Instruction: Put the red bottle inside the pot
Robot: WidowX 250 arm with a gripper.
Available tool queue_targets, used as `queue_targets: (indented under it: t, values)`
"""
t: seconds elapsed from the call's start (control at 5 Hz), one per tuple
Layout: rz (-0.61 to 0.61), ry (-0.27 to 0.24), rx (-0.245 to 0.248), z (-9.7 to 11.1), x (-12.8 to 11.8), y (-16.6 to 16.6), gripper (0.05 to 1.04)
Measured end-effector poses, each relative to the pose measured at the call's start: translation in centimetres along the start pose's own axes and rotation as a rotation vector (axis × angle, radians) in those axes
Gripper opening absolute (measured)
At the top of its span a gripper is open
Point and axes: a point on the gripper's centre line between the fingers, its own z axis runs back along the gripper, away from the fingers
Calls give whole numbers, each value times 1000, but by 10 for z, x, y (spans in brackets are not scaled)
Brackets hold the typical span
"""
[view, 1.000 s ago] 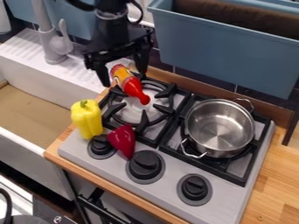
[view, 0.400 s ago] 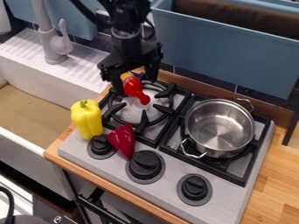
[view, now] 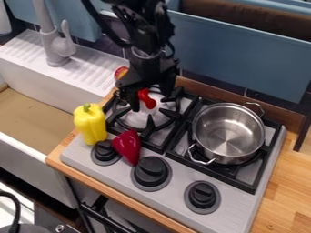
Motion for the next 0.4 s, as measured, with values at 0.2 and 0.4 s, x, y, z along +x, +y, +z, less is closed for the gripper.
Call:
queue_targets:
  t: [0.2, 0.4]
  values:
    - [-8, -15, -6, -4, -1, -1, 1001]
    - [-16, -14, 19, -14, -6, 0, 955]
